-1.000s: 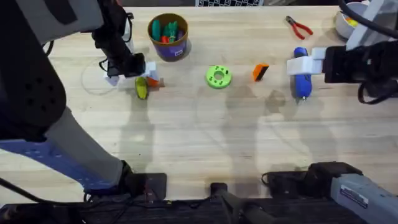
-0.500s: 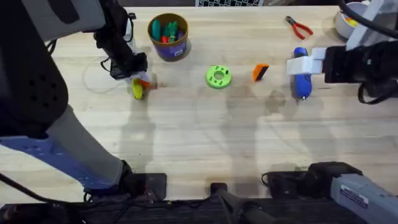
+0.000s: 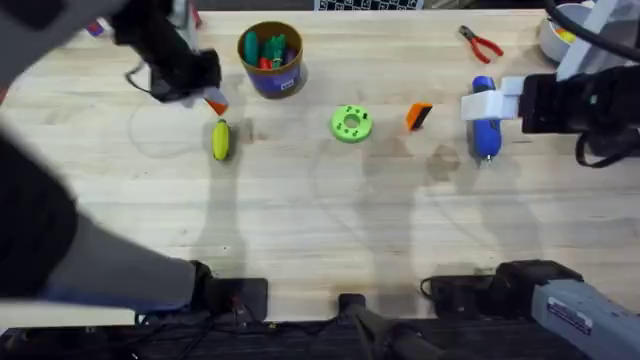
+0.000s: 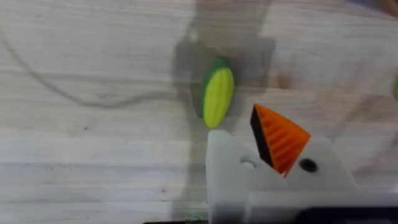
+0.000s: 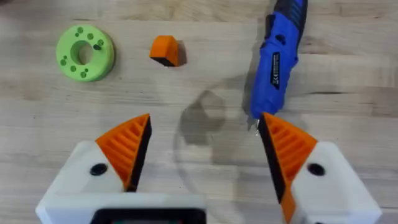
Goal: Pick up the gripper from the table and insert it into the empty holder that is missing its gripper. Then pick up a screw, insert it into the mounting hole, and use the screwdriver to tighten it. Finally, clean up the table by picking up the vegetable and placing it into the bucket.
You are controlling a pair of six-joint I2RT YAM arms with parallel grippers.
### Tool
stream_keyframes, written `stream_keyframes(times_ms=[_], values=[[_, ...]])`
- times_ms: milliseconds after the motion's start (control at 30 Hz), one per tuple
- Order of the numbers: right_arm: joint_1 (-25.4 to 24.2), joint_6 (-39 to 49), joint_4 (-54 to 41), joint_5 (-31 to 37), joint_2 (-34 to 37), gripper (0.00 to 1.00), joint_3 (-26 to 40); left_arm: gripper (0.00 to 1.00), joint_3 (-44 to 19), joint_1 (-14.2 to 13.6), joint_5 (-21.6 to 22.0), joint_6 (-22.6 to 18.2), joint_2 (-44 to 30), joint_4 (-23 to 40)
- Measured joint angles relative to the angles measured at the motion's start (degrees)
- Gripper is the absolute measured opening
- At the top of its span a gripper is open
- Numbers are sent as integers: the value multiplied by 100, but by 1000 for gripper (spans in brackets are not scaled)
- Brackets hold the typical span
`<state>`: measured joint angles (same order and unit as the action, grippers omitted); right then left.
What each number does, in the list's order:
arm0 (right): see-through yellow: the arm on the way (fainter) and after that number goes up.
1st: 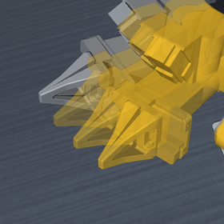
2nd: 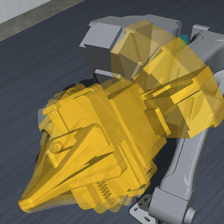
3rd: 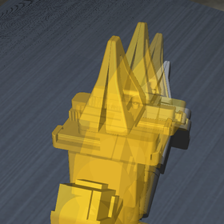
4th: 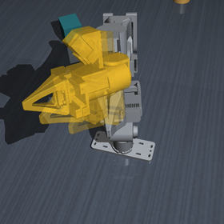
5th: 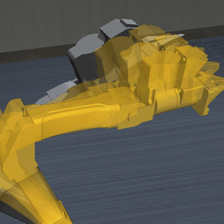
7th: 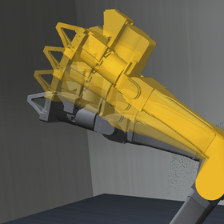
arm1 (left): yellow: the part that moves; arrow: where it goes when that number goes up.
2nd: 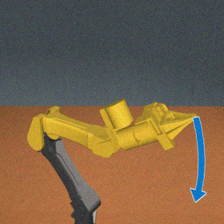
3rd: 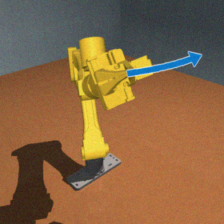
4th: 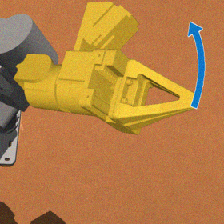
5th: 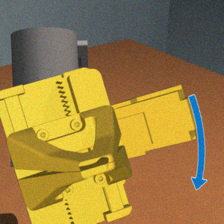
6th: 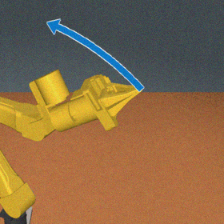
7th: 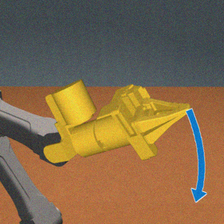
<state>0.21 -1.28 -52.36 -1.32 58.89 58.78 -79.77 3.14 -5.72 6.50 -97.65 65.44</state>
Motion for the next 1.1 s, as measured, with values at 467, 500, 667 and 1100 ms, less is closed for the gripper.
stream_keyframes(times_ms=[467,500,667,1100], values=[[0,-1,0,0,-1,994,0,20,-85,0,61,1,1882,472],[0,-2,-2,0,-2,994,0,20,-85,0,61,1,1891,478],[0,-1,-7,0,-2,994,0,326,-85,0,81,-12,1890,487],[0,-2,-26,0,-2,994,0,988,67,-508,478,93,3357,466]])
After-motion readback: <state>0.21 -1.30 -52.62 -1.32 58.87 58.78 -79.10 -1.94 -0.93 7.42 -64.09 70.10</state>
